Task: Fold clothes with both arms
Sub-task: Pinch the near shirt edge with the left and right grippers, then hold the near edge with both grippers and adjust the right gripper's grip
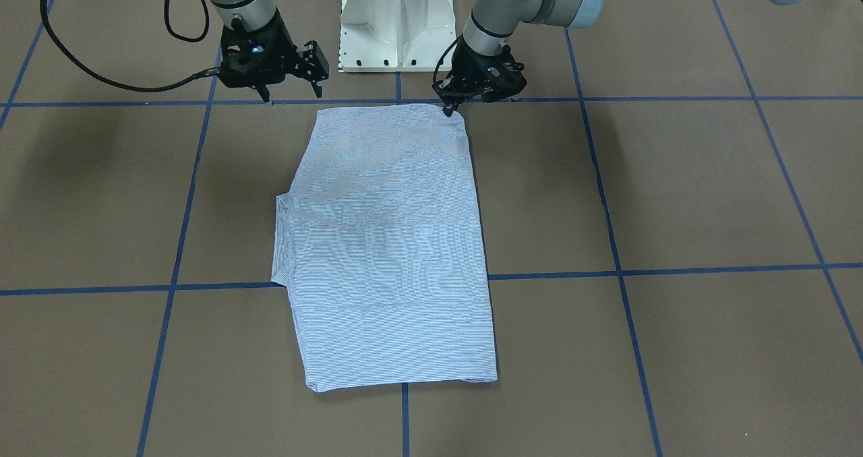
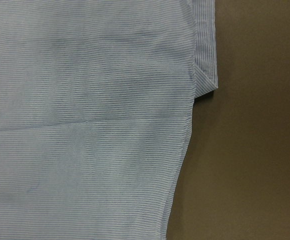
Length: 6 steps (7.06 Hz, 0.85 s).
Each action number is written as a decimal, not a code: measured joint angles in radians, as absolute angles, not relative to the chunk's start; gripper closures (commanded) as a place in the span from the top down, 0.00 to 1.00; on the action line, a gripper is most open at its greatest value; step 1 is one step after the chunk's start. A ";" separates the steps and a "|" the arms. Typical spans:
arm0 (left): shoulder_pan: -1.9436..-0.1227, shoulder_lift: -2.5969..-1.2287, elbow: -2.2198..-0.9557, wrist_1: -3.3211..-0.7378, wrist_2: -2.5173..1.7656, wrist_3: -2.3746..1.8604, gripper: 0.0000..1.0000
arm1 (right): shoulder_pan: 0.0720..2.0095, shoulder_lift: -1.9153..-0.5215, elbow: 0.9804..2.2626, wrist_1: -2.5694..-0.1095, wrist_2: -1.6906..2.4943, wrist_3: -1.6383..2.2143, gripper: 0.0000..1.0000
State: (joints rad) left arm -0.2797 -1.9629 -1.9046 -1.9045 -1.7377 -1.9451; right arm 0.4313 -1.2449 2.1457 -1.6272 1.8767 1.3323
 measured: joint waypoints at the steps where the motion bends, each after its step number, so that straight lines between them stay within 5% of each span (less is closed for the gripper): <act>1: -0.282 -1.963 -1.908 -1.904 -1.738 -1.945 0.00 | 0.394 -1.239 2.125 -1.618 1.838 1.409 1.00; 6: -0.292 -1.962 -1.910 -1.905 -1.738 -1.945 0.00 | 0.296 -1.217 1.987 -1.498 1.764 1.865 1.00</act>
State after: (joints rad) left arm -0.2922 -1.9620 -1.9098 -1.9052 -1.7380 -1.9448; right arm 0.2957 -1.2165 1.9868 -1.4985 1.7637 1.8649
